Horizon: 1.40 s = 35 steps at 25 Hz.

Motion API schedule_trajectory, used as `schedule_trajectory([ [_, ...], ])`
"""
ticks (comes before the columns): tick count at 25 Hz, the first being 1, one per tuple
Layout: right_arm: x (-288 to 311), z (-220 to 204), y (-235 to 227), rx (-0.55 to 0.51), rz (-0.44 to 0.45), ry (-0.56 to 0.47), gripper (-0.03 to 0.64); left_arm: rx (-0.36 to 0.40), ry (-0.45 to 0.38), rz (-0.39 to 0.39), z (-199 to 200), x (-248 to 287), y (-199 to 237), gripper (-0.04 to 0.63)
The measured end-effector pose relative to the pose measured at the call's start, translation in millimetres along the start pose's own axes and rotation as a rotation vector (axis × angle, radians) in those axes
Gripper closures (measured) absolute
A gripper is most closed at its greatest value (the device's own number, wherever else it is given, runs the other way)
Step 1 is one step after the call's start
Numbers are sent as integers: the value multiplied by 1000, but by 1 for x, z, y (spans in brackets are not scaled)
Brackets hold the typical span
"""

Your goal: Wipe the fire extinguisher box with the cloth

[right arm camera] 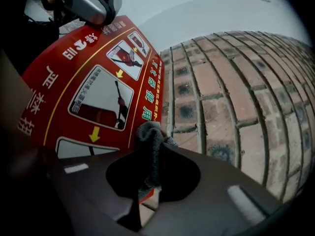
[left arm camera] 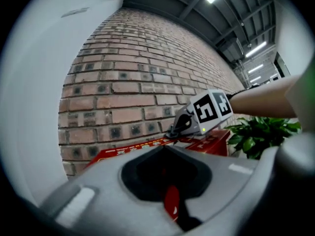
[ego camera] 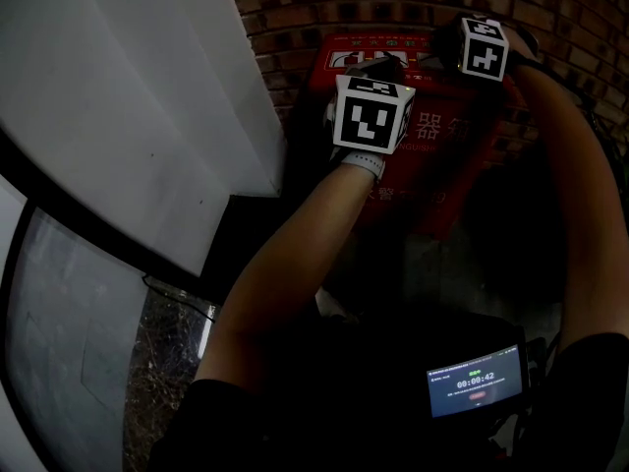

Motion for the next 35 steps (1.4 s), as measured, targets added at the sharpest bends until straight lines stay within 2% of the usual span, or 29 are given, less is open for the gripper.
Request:
schedule_trajectory([
  [13, -10, -63, 9, 58, -16, 76, 589, 5, 7, -68, 9, 6, -49, 592],
  [17, -13, -78, 11, 90, -17, 97, 588, 17, 8, -65, 9, 1, -51, 592],
  [20, -19, -76, 10, 82, -37, 97, 588, 43, 5, -29, 9, 1, -40, 592],
  [25, -32, -31, 1, 47, -62, 19, 588, 52, 1, 12, 10, -10, -15, 592],
  [35, -34, 105, 1, -81, -36, -143, 588, 29, 18, 113, -13, -34, 60, 592],
])
Point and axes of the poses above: the fingertips, and each gripper's own axes: x forward along the fingers, y to its left, z out of its top, the point moved 6 cm from there along -x, backward along the fingers, and after that the axes turned 11 degrees about z, right-handed, at the moved point
